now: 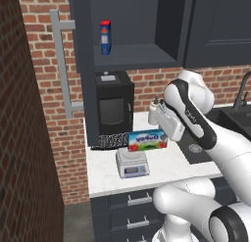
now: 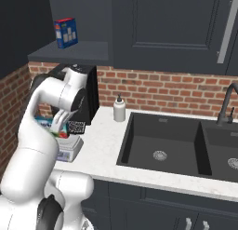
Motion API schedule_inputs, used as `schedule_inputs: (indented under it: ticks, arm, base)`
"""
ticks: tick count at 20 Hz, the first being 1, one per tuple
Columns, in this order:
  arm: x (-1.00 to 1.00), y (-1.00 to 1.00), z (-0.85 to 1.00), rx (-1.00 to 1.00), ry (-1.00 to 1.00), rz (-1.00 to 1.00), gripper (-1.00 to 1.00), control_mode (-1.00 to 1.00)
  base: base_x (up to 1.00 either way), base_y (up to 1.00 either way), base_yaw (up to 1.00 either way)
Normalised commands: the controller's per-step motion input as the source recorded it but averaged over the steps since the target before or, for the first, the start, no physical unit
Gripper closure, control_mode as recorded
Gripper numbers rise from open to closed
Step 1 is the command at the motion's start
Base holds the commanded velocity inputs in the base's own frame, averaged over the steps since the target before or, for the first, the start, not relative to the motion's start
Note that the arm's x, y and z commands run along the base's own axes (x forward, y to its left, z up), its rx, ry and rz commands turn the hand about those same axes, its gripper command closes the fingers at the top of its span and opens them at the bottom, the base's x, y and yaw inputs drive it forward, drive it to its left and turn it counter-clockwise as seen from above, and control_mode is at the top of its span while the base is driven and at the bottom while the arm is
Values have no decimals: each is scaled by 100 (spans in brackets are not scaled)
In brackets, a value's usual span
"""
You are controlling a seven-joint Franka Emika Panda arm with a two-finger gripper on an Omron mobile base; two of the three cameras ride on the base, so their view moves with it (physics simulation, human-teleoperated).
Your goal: Pick the boxed food and place it on the digital scale for weighing, and close the cabinet.
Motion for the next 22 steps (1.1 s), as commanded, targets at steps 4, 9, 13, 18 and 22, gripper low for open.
schedule_inputs:
  ticks: [4,9,13,18,22]
  arm:
    - [39,0,-19,0,0,0,100,-100]
    - [35,4,-25,0,0,0,100,-100]
    - [26,3,-28,2,0,0,100,-100]
    - [24,7,-31,1,0,0,100,-100]
    - [19,12,-30,0,0,0,100,-100]
  base:
    - [0,0,0]
    - [0,0,0]
    - [0,0,0]
    - [0,0,0]
    - [0,0,0]
